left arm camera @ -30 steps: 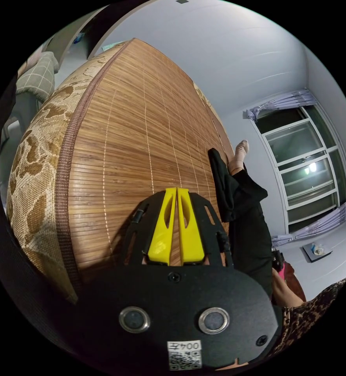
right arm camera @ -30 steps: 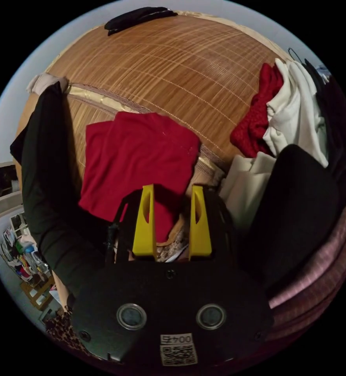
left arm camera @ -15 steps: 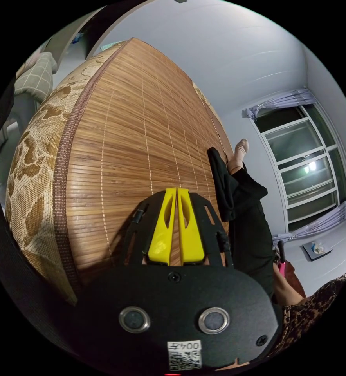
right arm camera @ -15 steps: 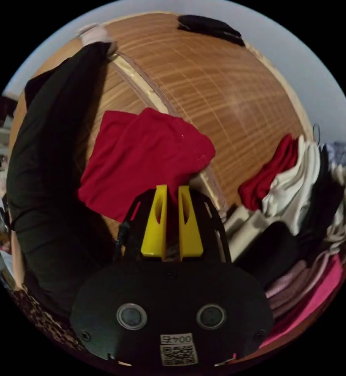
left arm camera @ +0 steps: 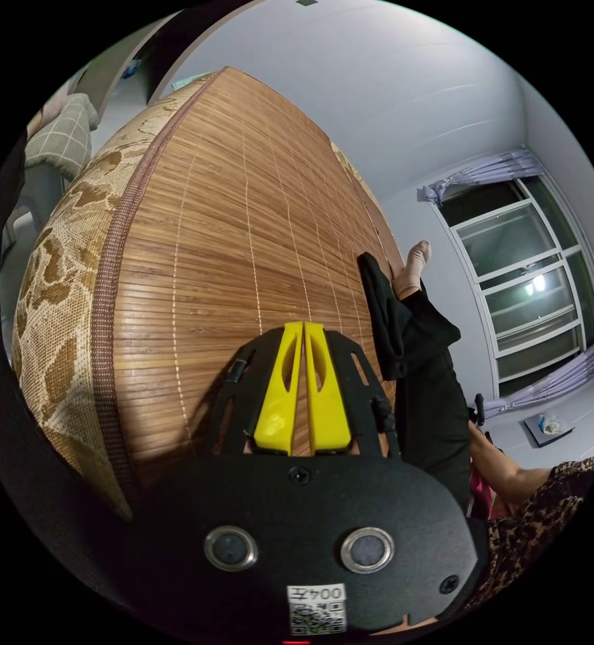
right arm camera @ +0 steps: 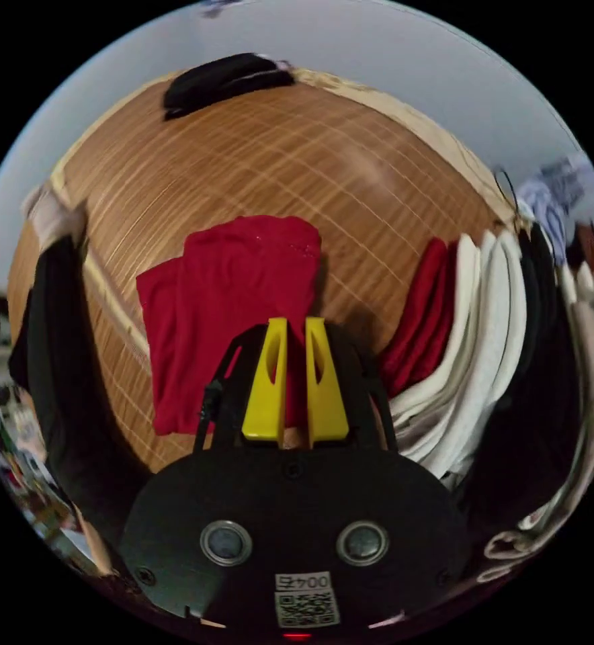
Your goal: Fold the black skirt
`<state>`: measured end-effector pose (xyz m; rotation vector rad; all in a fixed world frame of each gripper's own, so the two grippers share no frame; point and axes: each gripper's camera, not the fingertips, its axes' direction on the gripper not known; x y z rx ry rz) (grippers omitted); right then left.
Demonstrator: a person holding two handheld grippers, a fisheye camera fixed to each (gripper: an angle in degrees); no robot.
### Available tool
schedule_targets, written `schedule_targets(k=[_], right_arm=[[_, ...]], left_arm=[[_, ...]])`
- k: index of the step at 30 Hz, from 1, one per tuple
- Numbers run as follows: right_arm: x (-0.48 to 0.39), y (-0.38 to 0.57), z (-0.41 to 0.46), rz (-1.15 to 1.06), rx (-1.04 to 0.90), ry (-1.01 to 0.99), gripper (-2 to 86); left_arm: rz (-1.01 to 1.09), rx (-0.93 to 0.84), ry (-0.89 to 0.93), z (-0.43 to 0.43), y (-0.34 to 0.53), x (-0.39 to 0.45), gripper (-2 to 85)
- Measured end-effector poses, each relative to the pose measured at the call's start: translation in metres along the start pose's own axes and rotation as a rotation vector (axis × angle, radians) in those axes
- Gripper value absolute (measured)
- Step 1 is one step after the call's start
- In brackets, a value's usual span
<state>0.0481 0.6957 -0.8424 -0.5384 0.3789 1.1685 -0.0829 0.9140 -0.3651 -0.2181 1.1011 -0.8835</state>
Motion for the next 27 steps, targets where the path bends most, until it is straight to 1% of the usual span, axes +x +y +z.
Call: schedule_targets(k=[3,5,8,9,11,13,14,16,17,18,19,21,23,24,27], right_arm=[[0.01,0.012,0.007,0.117,0.014,0.069,6.0],[0.002,0.021,0.006,0.129,0.04,0.11,6.4],[-0.027,0.04,-0.017,0.088,0.191,0.137,8.2],[-0.042,0.051,-0.029,0.052,0.269,0.134,8.8],[-0.071,0.069,-0.048,-0.021,0.376,0.104,9.1],[-0.124,0.101,-0.069,-0.196,0.473,-0.093,8.4],[-0.14,0.109,-0.073,-0.256,0.475,-0.154,8.4],[-0.215,0.143,-0.084,-0.487,0.445,-0.324,8.5],[-0.235,0.152,-0.084,-0.544,0.432,-0.343,8.6],[-0.274,0.168,-0.084,-0.647,0.4,-0.345,9.9],[-0.31,0.181,-0.08,-0.725,0.372,-0.313,11.4],[-0.35,0.192,-0.071,-0.772,0.353,-0.24,13.3],[-0.373,0.195,-0.062,-0.743,0.323,-0.223,13.6],[-0.383,0.195,-0.058,-0.726,0.3,-0.226,13.5],[-0.407,0.203,-0.048,-0.715,0.268,-0.127,11.0]], left_arm=[[0.003,0.001,-0.006,-0.003,-0.001,0.001,1.0],[0.004,0.002,-0.01,-0.004,-0.002,0.001,1.0],[0.005,0.003,-0.012,-0.007,-0.002,0.001,1.0],[0.004,0.003,-0.009,-0.009,-0.003,0.001,1.0],[0.004,0.003,-0.007,-0.011,-0.003,0.0,1.0],[0.004,0.004,-0.004,-0.014,-0.004,0.0,1.1],[0.003,0.004,-0.003,-0.015,-0.004,0.0,1.1],[0.002,0.004,0.001,-0.018,-0.004,-0.001,1.2],[0.002,0.004,0.002,-0.019,-0.004,-0.001,1.2],[0.002,0.004,0.004,-0.021,-0.005,-0.001,1.2],[0.001,0.004,0.008,-0.023,-0.005,-0.001,1.2],[0.0,0.004,0.014,-0.026,-0.005,-0.002,1.2],[0.0,0.004,0.02,-0.029,-0.005,-0.002,1.2],[-0.001,0.003,0.022,-0.031,-0.005,-0.001,1.2],[-0.002,0.0,0.024,-0.036,-0.005,0.0,1.2]])
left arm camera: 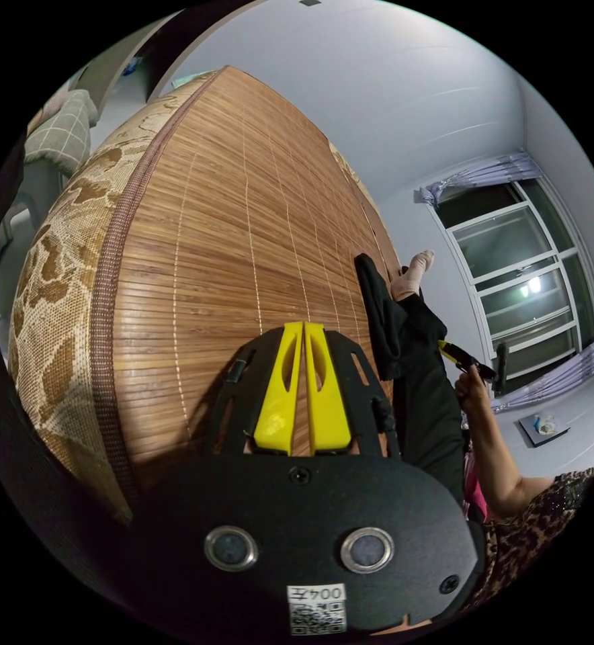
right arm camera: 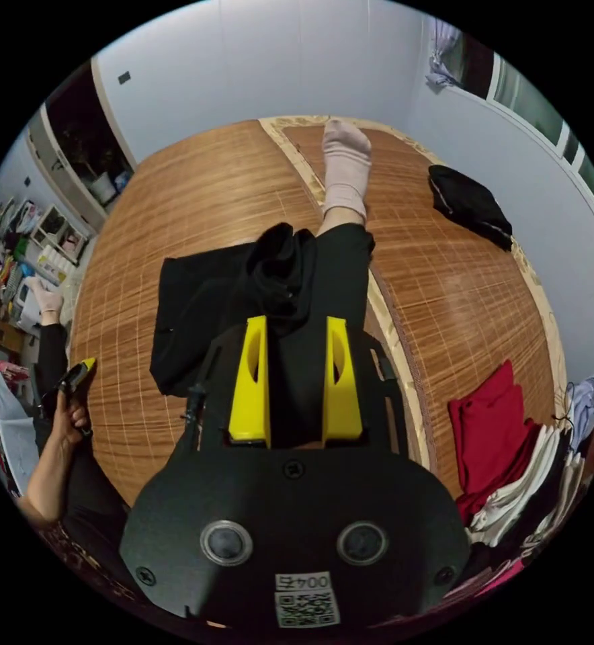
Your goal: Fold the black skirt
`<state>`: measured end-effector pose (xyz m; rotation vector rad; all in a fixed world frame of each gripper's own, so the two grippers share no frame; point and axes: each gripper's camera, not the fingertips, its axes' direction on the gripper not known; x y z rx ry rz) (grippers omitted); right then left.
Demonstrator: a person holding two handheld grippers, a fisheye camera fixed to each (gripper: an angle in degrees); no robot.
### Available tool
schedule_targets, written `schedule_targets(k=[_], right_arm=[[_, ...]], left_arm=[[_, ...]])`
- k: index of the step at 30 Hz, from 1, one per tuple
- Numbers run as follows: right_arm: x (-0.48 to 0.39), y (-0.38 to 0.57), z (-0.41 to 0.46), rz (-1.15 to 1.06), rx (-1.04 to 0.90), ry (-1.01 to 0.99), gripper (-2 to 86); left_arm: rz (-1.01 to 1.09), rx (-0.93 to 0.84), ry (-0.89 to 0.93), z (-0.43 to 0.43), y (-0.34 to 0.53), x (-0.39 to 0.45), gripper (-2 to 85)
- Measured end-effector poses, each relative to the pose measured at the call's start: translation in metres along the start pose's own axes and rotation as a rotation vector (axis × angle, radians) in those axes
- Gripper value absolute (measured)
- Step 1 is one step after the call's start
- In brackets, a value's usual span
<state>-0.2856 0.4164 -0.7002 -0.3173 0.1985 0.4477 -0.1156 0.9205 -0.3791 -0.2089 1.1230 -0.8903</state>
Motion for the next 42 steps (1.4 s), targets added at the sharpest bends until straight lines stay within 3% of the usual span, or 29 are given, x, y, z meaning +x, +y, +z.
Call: schedule_targets(k=[4,14,19,27,35,42], right_arm=[[-0.042,0.009,-0.03,-0.096,0.158,-0.141,2.8],[-0.085,0.039,-0.116,-0.136,0.427,-0.739,1.1],[-0.09,0.051,-0.184,-0.185,0.647,-1.031,0.8],[-0.131,0.061,-0.23,-0.325,0.813,-1.079,1.3],[-0.178,0.056,-0.149,-0.353,0.619,-0.834,8.0],[-0.164,0.075,-0.039,-0.223,0.48,-0.731,14.2]], left_arm=[[-0.006,-0.006,0.012,-0.007,0.001,0.002,1.2],[-0.008,0.013,0.027,-0.03,0.014,0.016,1.5],[0.034,0.103,0.09,-0.062,0.028,0.036,1.7],[0.107,0.214,0.154,-0.101,0.049,0.069,2.9],[0.154,0.252,0.201,-0.116,0.07,0.104,5.6],[0.205,0.236,0.186,-0.109,0.089,0.149,5.9]])
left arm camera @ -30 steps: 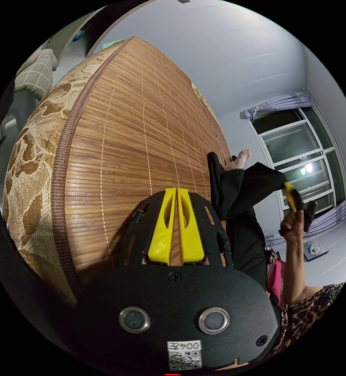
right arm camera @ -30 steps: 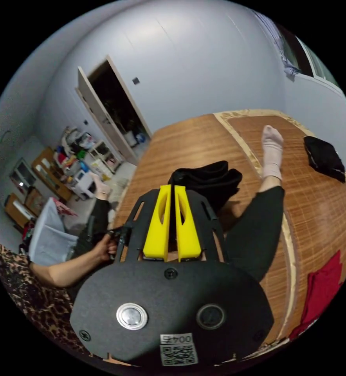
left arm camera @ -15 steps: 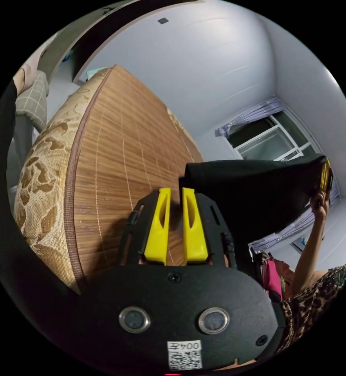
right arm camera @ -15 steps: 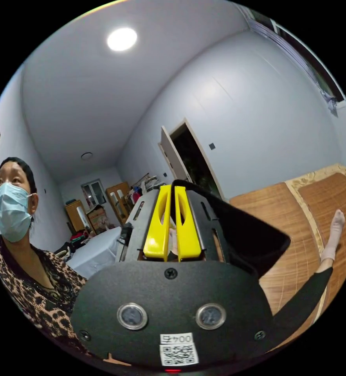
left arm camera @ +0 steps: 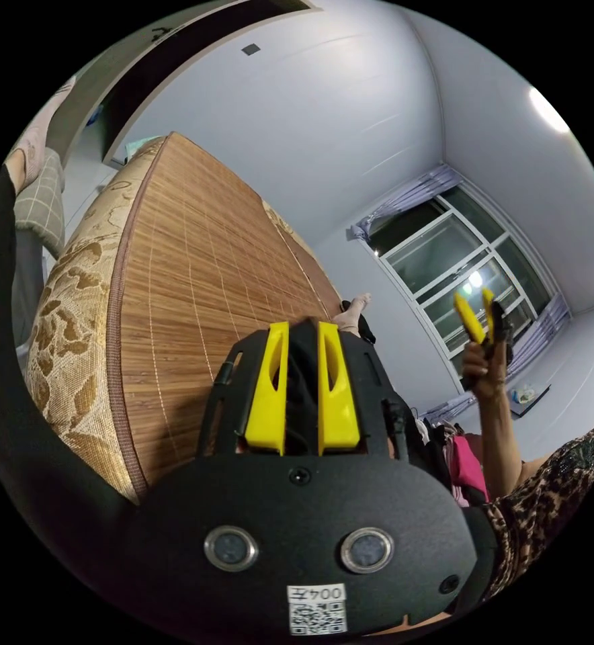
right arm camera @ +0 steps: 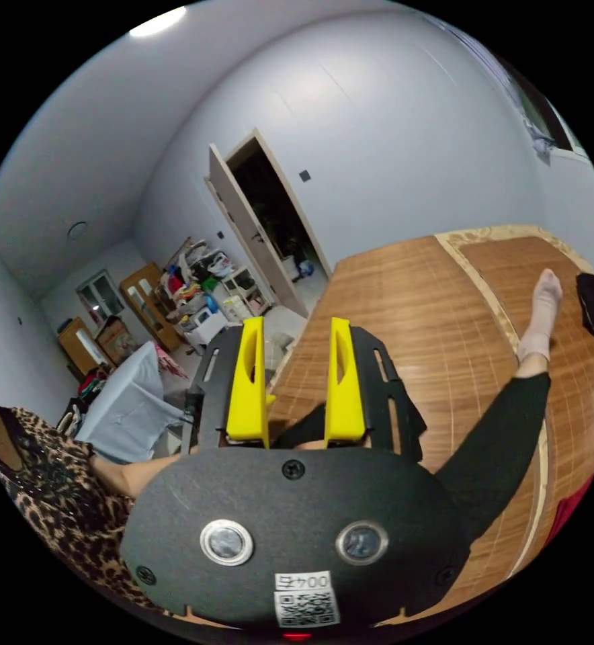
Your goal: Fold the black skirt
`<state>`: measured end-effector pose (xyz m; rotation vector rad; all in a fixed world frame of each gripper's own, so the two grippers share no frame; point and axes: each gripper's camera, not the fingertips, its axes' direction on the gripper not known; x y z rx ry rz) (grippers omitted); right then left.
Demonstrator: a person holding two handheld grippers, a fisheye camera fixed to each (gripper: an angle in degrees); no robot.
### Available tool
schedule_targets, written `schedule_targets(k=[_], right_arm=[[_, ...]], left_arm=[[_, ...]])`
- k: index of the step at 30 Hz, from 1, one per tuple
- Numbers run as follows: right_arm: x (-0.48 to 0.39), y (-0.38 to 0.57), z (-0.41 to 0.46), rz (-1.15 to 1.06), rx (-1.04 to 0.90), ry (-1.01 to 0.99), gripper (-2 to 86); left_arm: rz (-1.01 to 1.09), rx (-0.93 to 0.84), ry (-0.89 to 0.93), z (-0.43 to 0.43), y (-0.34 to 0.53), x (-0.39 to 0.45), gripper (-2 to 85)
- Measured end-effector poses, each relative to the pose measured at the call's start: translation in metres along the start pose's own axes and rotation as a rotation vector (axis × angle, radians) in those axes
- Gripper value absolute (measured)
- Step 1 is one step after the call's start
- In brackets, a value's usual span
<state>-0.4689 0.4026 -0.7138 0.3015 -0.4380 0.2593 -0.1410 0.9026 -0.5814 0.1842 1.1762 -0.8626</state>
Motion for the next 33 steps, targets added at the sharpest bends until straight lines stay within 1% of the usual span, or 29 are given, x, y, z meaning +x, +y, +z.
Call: schedule_targets(k=[1,4,8,10,11,13,17,19,24,27,29,30,31,33], right_arm=[[0.012,0.015,0.007,0.014,-0.015,0.058,14.6],[0.039,0.052,0.027,0.038,-0.071,0.143,15.2],[0.07,0.094,0.046,0.082,-0.098,0.2,14.2],[0.091,0.11,0.052,0.194,-0.072,0.142,13.0],[0.095,0.111,0.052,0.202,-0.061,0.119,12.6],[0.103,0.114,0.055,0.193,-0.029,0.113,12.3],[0.121,0.119,0.066,0.215,-0.046,0.076,12.4],[0.129,0.123,0.071,0.211,-0.038,0.074,12.4],[0.146,0.129,0.08,0.218,-0.028,0.063,12.2],[0.156,0.132,0.086,0.219,-0.031,0.056,11.9],[0.162,0.134,0.089,0.219,-0.031,0.051,11.5],[0.166,0.135,0.091,0.218,-0.031,0.049,11.3],[0.17,0.136,0.093,0.218,-0.031,0.049,11.1],[0.175,0.138,0.095,0.218,-0.027,0.05,10.9]], left_arm=[[0.014,-0.008,-0.002,0.003,0.002,0.01,5.9],[0.069,-0.034,-0.017,0.013,0.006,0.04,6.1],[0.172,-0.088,-0.06,0.029,0.014,0.085,6.7],[0.233,-0.132,-0.075,0.044,0.022,0.114,7.4],[0.248,-0.146,-0.075,0.049,0.025,0.122,7.7],[0.307,-0.199,-0.078,0.069,0.035,0.152,8.7],[0.416,-0.311,-0.089,0.105,0.054,0.201,10.3],[0.487,-0.385,-0.105,0.129,0.072,0.235,11.3],[0.607,-0.505,-0.126,0.182,0.113,0.302,13.2],[0.748,-0.629,-0.212,0.227,0.148,0.341,13.8],[0.81,-0.671,-0.276,0.249,0.165,0.357,13.1],[0.835,-0.686,-0.343,0.26,0.171,0.365,11.0],[0.859,-0.665,-0.397,0.265,0.173,0.373,7.8],[0.855,-0.573,-0.41,0.258,0.163,0.386,3.0]])
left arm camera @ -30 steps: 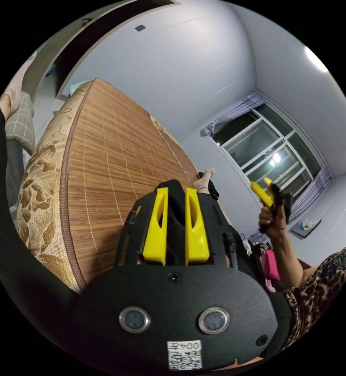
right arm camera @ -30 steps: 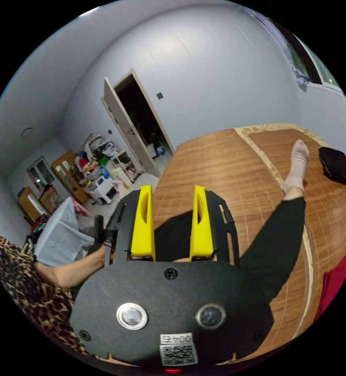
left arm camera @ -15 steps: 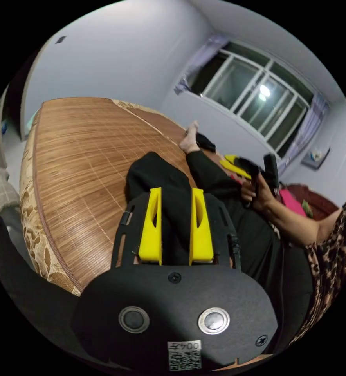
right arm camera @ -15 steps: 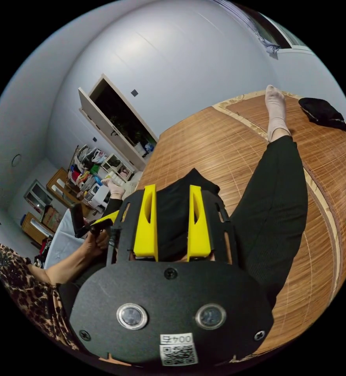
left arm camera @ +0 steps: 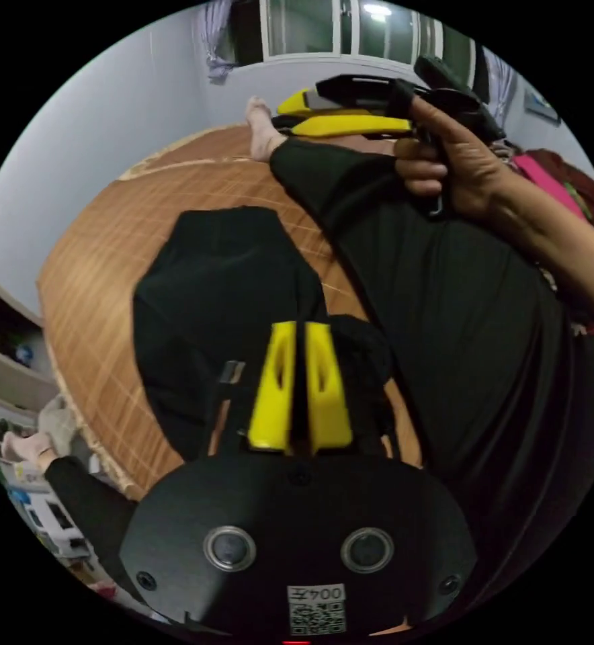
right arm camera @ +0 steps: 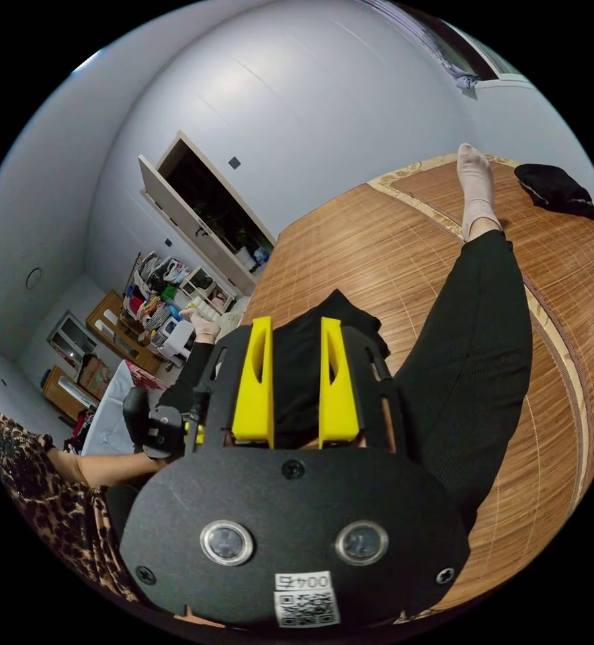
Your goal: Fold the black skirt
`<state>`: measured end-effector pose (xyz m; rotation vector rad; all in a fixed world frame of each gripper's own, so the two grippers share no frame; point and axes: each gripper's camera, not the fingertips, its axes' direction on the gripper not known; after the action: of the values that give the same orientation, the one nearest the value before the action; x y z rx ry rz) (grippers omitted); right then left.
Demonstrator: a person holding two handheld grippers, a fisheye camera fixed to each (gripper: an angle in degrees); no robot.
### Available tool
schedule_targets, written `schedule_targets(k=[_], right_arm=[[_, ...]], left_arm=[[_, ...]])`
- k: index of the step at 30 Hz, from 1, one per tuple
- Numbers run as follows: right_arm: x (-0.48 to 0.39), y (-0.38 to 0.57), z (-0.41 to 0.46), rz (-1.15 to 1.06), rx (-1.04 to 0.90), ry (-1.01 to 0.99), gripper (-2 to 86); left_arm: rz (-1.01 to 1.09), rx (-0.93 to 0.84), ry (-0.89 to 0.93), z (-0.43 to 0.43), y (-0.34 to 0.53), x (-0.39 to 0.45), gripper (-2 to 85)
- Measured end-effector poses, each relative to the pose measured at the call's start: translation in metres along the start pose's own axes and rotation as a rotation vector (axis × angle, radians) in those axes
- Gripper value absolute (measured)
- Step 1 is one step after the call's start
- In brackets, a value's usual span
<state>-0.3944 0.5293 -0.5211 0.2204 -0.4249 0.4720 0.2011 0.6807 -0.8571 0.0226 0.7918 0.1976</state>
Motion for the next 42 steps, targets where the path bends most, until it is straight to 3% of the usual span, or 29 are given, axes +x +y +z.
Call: schedule_targets(k=[4,8,11,16,20,26,34,42], right_arm=[[0.014,0.0,0.006,0.01,0.005,-0.021,10.4],[0.025,-0.001,0.012,0.015,0.002,-0.032,10.2],[0.032,-0.002,0.019,0.012,-0.009,-0.041,10.1],[0.039,-0.002,0.029,-0.006,-0.024,-0.033,10.1],[0.042,-0.004,0.037,-0.019,-0.046,-0.029,10.1],[0.039,-0.006,0.052,-0.076,-0.094,0.005,9.9],[0.048,-0.007,0.052,-0.067,-0.074,-0.018,9.9],[0.051,-0.01,0.05,-0.074,-0.065,-0.051,9.9]], left_arm=[[-0.301,0.218,-0.051,-0.07,-0.01,-0.058,1.2],[-0.543,0.273,-0.2,-0.108,0.008,-0.124,0.9],[-0.69,0.127,-0.116,-0.091,0.025,-0.175,1.1],[-0.743,0.208,-0.011,-0.093,0.037,-0.16,2.2],[-0.647,0.214,0.018,-0.087,0.008,-0.12,3.0],[-0.317,0.105,-0.096,-0.056,-0.105,-0.051,5.3],[0.202,-0.214,-0.297,0.041,-0.249,0.036,9.6],[0.36,-0.293,-0.439,0.073,-0.301,0.07,11.1]])
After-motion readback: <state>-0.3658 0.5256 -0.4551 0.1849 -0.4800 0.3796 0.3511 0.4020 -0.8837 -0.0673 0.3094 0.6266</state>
